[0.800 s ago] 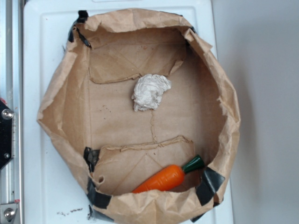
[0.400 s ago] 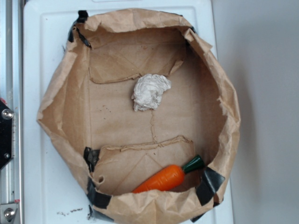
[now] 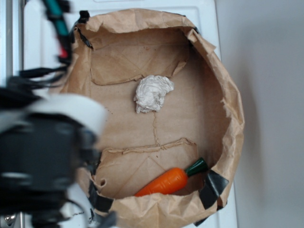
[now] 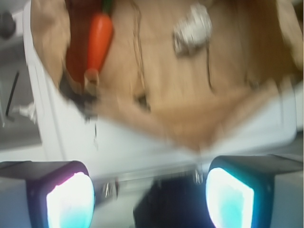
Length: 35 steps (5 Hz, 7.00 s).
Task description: Grab the white paper.
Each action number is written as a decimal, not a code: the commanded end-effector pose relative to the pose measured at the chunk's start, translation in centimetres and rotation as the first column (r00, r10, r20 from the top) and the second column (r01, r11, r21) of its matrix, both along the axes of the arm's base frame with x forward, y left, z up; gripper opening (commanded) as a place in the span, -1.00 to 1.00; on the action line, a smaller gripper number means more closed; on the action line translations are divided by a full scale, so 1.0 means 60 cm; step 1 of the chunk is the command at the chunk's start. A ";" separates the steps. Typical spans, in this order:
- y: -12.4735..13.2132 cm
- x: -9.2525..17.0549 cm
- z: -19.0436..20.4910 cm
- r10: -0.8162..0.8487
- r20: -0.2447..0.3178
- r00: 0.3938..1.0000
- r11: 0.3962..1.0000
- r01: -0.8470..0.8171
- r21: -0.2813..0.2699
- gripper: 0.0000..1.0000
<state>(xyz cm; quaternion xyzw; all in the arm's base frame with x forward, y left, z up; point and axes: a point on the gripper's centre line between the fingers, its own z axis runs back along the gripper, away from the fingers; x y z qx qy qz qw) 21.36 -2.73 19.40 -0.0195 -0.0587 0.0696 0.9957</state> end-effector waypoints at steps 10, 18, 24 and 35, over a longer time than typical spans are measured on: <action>0.160 0.198 -0.232 0.094 -0.073 0.993 0.980 -0.079 0.183 -1.00; 0.154 0.140 -0.097 -0.009 0.085 0.996 0.997 0.002 0.076 1.00; 0.144 0.104 -0.204 -0.052 -0.093 0.994 0.990 0.063 0.128 1.00; 0.080 0.096 0.130 0.041 0.123 0.992 0.996 -0.032 -0.078 -1.00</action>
